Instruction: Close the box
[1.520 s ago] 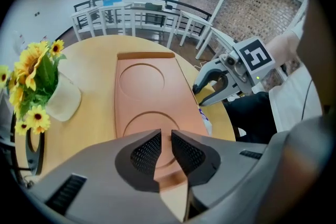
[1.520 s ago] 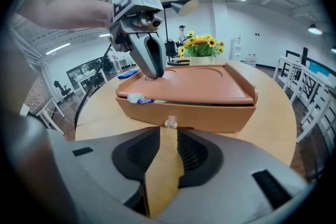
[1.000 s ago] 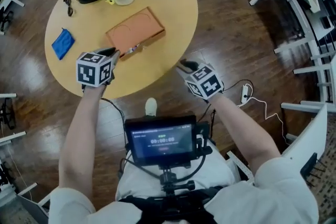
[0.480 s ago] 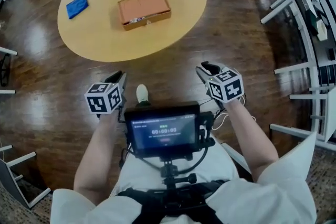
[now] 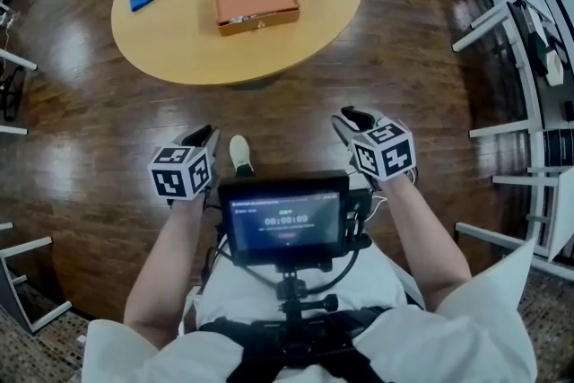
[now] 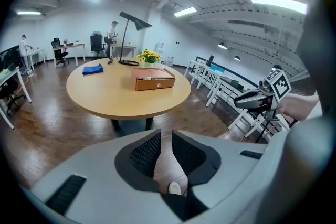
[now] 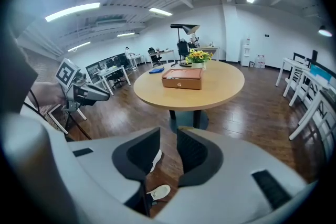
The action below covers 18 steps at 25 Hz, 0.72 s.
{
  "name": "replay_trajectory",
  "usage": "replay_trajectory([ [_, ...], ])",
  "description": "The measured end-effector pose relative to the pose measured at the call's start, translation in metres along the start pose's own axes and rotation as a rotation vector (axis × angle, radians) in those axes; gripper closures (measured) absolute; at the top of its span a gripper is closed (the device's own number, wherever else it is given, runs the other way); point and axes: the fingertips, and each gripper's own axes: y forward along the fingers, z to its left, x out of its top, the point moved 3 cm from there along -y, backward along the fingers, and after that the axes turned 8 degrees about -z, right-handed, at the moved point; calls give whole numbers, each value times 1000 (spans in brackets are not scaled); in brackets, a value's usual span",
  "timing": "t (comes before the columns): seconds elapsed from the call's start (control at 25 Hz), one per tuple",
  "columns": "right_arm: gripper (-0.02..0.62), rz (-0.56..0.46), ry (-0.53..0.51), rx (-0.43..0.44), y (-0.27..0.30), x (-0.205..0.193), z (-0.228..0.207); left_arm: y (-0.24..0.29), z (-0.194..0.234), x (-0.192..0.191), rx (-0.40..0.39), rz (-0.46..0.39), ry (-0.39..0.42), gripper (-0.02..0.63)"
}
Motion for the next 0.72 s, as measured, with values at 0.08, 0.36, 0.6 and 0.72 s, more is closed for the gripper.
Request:
replay_trajectory([
  [0.08,488,-1,2,3,0,0,1,-1,0,0,2,4,3,543],
  [0.36,489,-5,5,0,0,1,6,-3,2,-4,0,20,4,543],
  [0.6,489,-3,-1,1,0,1,7,0,0,-6,-5,28,12,543],
  [0.72,492,3,-1,0,3,-4,7,2,-2,-10,-8,32,12,543],
])
